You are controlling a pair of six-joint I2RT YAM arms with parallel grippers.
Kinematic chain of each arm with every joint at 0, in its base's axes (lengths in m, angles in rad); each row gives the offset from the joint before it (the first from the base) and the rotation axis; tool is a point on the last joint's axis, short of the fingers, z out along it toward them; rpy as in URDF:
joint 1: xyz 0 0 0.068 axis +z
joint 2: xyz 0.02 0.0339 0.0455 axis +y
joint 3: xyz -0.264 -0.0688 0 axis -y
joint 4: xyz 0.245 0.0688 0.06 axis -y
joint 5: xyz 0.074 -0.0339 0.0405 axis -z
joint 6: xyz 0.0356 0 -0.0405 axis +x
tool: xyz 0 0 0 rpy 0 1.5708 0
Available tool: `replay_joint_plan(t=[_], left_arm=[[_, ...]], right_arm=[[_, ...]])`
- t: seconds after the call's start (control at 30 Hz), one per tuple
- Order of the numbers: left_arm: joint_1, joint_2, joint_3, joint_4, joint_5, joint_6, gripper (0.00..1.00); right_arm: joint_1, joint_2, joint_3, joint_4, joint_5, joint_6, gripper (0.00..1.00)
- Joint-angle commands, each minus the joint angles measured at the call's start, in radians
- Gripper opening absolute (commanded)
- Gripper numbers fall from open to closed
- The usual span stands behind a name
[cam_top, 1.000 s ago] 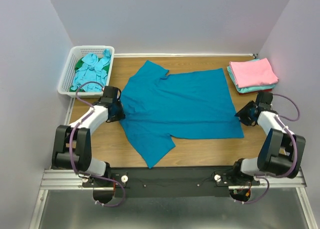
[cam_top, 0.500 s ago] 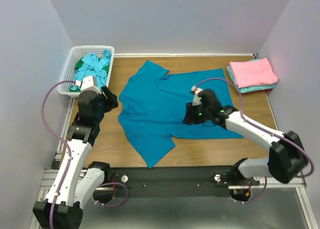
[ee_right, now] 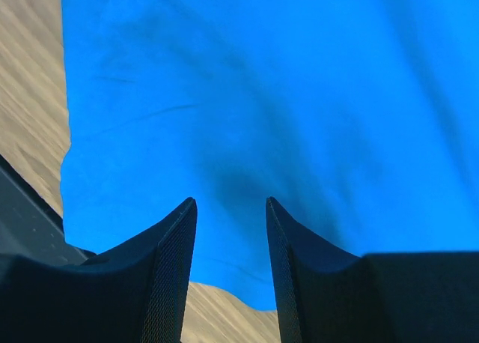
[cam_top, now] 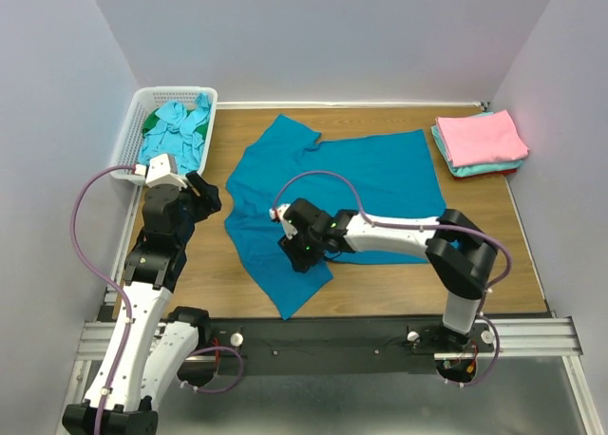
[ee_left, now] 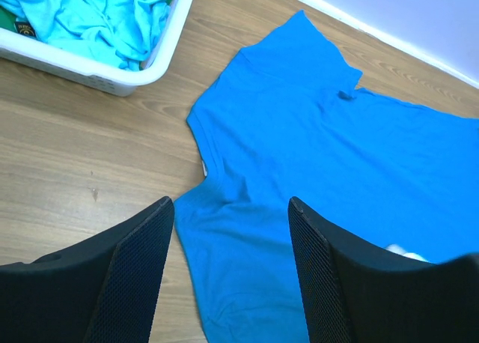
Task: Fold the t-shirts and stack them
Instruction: Flatten the tshirt out
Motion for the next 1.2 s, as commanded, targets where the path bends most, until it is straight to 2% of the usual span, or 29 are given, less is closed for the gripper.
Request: replay_joint_plan(t=[0.0,0.4,0.73,0.93,1.0,1.17], left_arm=[[-0.005,-0.005,0.030,-0.020,-0.025,-0.004,0.71],[-0.005,-0.001,0.014,-0.025,-0.008,-0.019,0.71],[-0.007,0.016,0.013,-0.025,-0.017,-0.019,0.71],[-0.005,0.048,0.007,-0.009,-0.004,-0.021,0.71],[-0.005,0.070,0.000,0.001,0.012,-0.021,0.71],[-0.007,0.136,-0.009,0.032,0.032,-0.019,0.72]], right_arm=[[0.077,0.080,0.063,-0.111,0.024,-0.044,0.49],[0.223,0.158,0.125,-0.234,-0.026,-0.050,0.49],[0.263,0.187,0.200,-0.263,-0.074,-0.061,0.49],[0.263,0.148,0.250,-0.271,-0.001,-0.052,0.50],[0.263,0.117,0.264,-0.274,0.068,-0.047,0.50],[0.179,0.037,0.260,-0.282,0.148,-0.015,0.50]])
